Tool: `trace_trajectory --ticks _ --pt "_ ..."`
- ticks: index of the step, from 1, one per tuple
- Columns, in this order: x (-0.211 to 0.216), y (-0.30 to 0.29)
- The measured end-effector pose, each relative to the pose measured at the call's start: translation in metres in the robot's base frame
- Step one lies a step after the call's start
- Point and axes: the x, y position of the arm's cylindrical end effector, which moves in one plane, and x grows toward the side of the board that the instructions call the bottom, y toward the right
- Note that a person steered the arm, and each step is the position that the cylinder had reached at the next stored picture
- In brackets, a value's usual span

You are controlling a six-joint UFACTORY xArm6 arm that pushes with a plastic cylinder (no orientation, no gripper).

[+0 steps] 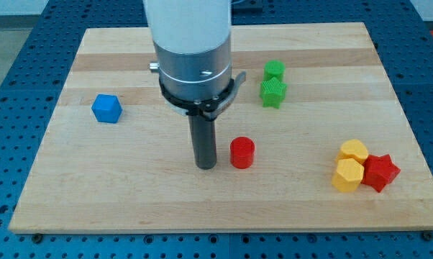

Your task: Slide the red circle into the yellow heart

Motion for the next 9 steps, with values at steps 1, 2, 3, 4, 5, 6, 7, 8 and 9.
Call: trace_trajectory --ticks 1,2,3,4,5,6,7,8,9 --pt "-0.008 0.013" --pt "-0.010 0.031" --pt "-0.010 0.058" --pt "-0.011 0.087" --pt "-0.013 0.117" --pt "-0.015 0.145" --pt "-0.015 0.164" --pt "-0.015 0.164" --pt "-0.015 0.163"
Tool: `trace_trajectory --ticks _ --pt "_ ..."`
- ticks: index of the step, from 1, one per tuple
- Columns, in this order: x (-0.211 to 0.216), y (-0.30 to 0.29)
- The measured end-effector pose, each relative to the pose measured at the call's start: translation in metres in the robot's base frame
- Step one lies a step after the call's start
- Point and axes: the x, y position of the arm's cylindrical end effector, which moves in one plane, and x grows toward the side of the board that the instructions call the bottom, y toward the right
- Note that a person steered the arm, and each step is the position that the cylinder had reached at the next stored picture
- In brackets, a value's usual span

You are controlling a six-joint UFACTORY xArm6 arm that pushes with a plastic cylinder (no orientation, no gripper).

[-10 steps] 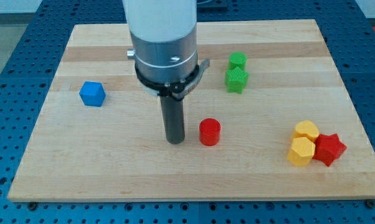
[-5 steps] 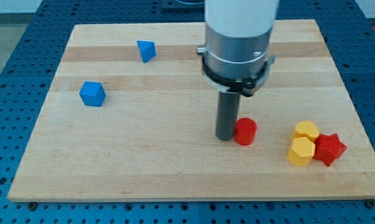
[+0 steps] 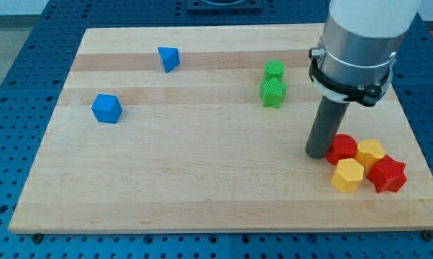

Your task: Slide the red circle into the yellow heart

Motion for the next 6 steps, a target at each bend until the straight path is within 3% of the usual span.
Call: trace_trajectory --ticks 2,6 --pt "0.001 -0.101" --pt "0.001 -0.368"
